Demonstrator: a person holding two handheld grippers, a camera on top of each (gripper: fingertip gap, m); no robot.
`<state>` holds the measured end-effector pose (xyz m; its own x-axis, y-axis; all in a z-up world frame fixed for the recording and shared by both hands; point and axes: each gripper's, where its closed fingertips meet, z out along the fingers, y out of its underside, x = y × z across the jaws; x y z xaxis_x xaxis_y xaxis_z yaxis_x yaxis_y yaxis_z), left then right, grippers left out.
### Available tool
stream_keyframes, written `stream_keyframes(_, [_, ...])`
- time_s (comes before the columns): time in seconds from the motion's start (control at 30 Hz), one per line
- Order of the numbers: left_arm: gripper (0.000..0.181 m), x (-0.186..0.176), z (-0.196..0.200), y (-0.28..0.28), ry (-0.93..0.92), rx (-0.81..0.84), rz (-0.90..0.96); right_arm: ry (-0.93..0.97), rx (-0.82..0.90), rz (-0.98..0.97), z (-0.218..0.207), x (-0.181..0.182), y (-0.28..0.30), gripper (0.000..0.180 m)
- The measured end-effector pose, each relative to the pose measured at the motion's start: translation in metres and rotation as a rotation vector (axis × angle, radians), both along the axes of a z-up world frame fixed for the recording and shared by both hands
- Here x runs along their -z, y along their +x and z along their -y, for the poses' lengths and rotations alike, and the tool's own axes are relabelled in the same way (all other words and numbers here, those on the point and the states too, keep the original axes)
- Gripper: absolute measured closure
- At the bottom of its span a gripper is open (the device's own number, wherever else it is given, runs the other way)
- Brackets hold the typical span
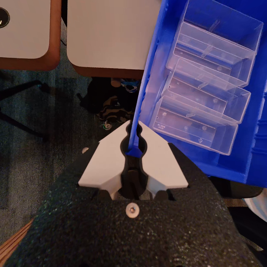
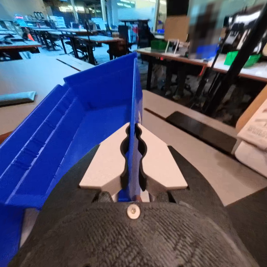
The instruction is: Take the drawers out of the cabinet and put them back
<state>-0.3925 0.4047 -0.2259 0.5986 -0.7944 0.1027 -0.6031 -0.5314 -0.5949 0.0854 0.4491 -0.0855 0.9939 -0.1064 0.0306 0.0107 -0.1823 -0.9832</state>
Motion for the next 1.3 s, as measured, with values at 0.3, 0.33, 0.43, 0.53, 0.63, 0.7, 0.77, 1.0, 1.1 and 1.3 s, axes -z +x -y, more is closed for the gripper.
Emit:
stream_keyframes(0.3, [0.178, -0.003, -0.006, 0.036, -0.082, -0.087, 0.067, 0.313, -0.189, 0.068, 0.107, -0.192, -0.026, 0.18])
stream_keyframes(0.33, [0.178, -0.002, -0.007, 0.047, -0.082, -0.09, 0.079, 0.34, -0.191, 0.051, 0.127, -0.204, -0.016, 0.18])
stream_keyframes(0.43, [0.179, -0.004, -0.014, 0.08, -0.045, -0.084, 0.091, 0.411, -0.14, 0.08, 0.199, -0.238, 0.019, 0.18])
stream_keyframes(0.53, [0.18, -0.006, -0.026, 0.117, 0.03, -0.088, 0.069, 0.434, -0.032, 0.132, 0.274, -0.255, 0.069, 0.18])
stream_keyframes(0.63, [0.181, -0.005, -0.037, 0.158, 0.093, -0.089, 0.087, 0.408, 0.112, 0.112, 0.349, -0.245, 0.134, 0.18])
stream_keyframes(0.7, [0.181, -0.005, -0.045, 0.184, 0.143, -0.093, 0.098, 0.363, 0.238, 0.096, 0.4, -0.226, 0.18, 0.18])
stream_keyframes(0.77, [0.181, -0.006, -0.054, 0.207, 0.175, -0.104, 0.109, 0.303, 0.361, 0.094, 0.448, -0.205, 0.223, 0.18])
stream_keyframes(1.0, [0.181, -0.005, -0.079, 0.278, 0.213, -0.096, 0.181, 0.069, 0.654, 0.034, 0.564, -0.11, 0.33, 0.179])
stream_keyframes(1.1, [0.181, -0.005, -0.085, 0.298, 0.214, -0.085, 0.202, 0.048, 0.701, -0.081, 0.587, -0.06, 0.363, 0.179])
stream_keyframes(1.3, [0.181, -0.005, -0.092, 0.333, 0.242, -0.039, 0.232, 0.102, 0.732, -0.301, 0.595, 0.03, 0.411, 0.18])
